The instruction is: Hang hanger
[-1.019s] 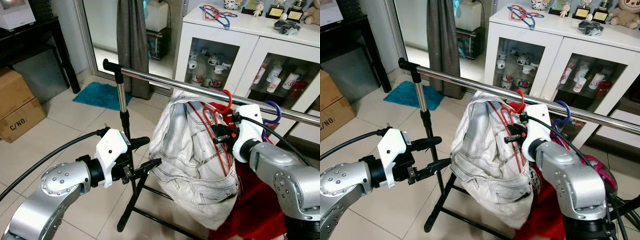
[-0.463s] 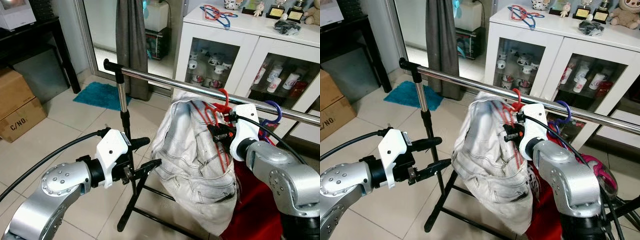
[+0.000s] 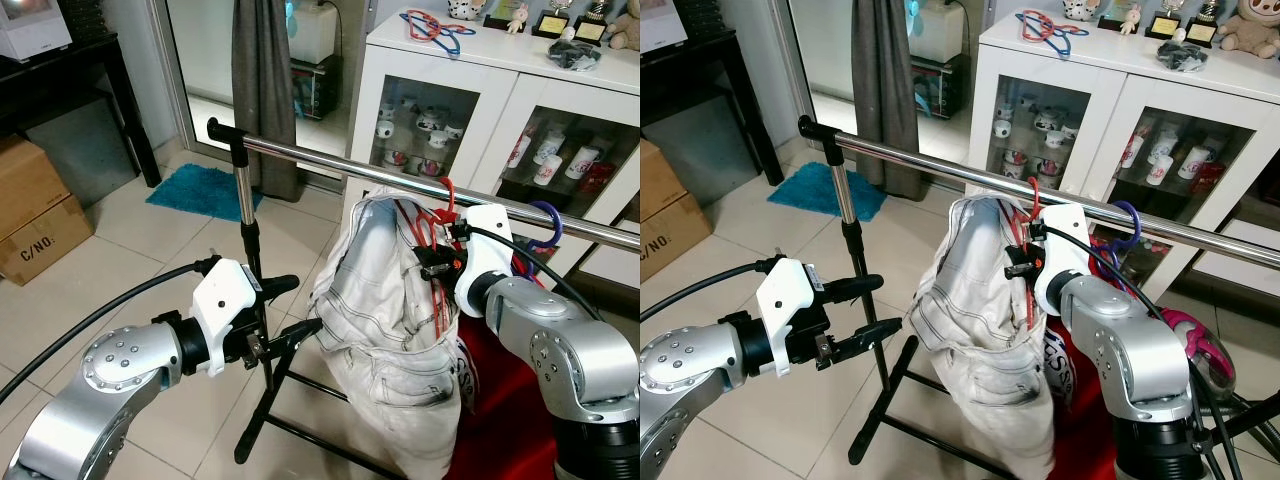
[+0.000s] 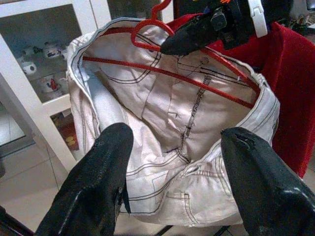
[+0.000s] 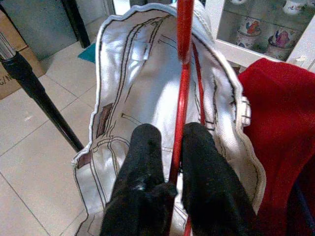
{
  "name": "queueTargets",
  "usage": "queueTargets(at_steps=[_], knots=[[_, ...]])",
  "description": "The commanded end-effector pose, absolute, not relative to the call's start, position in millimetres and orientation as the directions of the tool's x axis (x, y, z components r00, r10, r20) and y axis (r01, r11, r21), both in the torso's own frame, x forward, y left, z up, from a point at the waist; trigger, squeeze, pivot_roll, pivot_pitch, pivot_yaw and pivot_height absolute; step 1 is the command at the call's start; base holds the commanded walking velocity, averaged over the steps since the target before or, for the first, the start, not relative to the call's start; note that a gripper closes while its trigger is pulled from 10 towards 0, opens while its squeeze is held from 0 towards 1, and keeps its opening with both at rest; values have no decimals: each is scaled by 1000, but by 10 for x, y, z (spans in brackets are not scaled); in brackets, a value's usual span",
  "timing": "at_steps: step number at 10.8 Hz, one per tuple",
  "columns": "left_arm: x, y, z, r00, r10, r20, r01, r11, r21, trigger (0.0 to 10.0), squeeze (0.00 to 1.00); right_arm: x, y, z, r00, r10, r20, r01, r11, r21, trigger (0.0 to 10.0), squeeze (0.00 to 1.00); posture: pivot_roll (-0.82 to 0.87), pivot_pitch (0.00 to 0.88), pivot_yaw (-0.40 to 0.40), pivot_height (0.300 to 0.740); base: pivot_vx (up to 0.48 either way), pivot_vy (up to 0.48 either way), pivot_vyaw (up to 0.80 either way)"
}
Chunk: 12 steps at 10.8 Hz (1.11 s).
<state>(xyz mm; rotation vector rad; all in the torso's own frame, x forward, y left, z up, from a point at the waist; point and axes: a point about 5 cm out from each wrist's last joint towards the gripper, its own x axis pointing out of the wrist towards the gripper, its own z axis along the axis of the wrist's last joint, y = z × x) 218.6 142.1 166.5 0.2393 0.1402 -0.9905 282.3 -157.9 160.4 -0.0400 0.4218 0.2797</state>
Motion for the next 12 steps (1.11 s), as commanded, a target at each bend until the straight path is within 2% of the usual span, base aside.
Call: queueTargets(at_steps=[1,3,4,7,9,11,12], knots=[[2185,1411,1657,529,-816,-234,849,510,141,10000,0,2848,-1568,1588,869,254,-426,-273,962,16,2353,0,-28,0,-46,740,0,0,0],[2186,1409,1661,529,-816,-234,849,509,142,10000,0,2862,-1566,1572,870,244,-429,-263,965,15,1333,0,-28,0,-49,740,0,0,0],[2184,1407,1662,528,-816,-236,850,508,143,10000,0,2880,-1560,1554,871,236,-432,-255,967,15,196,0,-28,0,-49,740,0,0,0],[2188,1408,1655,530,-816,-232,848,510,143,10000,0,2886,-1518,1574,871,275,-407,-288,957,31,0,0,-25,0,-48,740,0,0,0],[2299,1461,1633,672,-712,-204,737,671,85,10000,0,2829,-1491,1691,890,335,-309,-329,941,75,0,0,-24,0,-47,740,0,0,0],[2343,1415,1681,695,-699,-165,718,685,120,10000,0,2786,-1527,1768,909,332,-252,-318,943,96,0,0,-24,0,-45,740,0,0,0],[2372,1397,1665,732,-666,-147,682,717,144,10000,0,2729,-1552,1818,918,333,-217,-319,943,98,0,0,-28,0,-37,740,0,0,0]])
